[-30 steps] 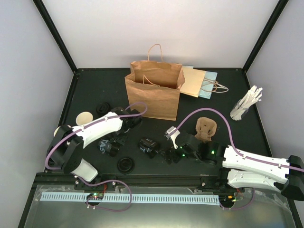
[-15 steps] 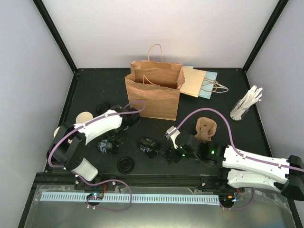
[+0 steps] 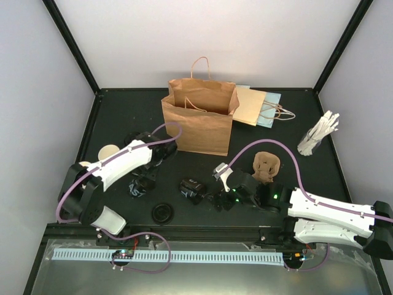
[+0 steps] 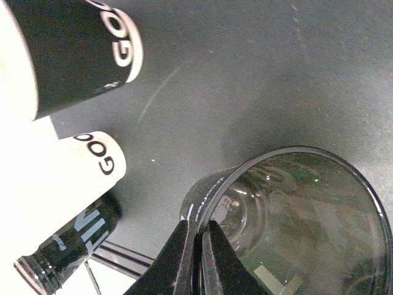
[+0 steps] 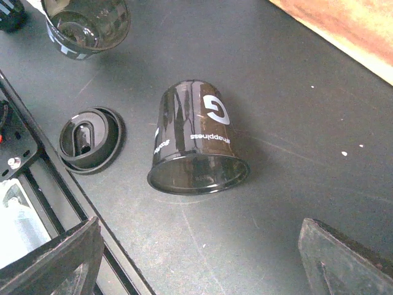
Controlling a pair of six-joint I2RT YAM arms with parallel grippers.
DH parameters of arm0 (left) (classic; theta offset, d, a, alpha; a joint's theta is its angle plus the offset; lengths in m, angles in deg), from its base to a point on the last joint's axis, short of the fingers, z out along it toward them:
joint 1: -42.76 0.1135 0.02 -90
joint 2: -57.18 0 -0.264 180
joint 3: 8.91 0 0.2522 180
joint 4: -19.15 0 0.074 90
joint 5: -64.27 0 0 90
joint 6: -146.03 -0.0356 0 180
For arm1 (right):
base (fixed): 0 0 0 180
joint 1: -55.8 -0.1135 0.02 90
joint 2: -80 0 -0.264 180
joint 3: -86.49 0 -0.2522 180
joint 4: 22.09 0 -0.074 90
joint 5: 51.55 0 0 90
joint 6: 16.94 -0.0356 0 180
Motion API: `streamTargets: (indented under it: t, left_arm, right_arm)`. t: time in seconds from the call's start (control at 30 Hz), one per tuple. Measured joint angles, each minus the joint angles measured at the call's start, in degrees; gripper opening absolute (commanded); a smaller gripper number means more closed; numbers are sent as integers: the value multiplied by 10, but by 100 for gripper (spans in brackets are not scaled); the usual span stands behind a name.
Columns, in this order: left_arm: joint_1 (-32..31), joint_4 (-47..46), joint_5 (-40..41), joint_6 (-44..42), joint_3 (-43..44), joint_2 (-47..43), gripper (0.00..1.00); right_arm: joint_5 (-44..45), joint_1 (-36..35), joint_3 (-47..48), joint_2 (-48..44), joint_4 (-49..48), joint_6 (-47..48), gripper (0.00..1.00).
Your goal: Pack the takeout coffee
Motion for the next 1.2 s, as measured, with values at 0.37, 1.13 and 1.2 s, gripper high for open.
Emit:
streamTargets:
  t: [0.37,1.13,1.2]
  left_arm:
    - [97,-3,34,14,10,-123,2]
    - [319,-274,-194,48,-192,-382,2]
    - [327,-277,-195,56,-197,-383,2]
  right_arm:
    - [0,0,17,1,11,7,89]
    - [-1,0,24,-4,13,10,89]
    - [-1,0,24,-4,12,10,89]
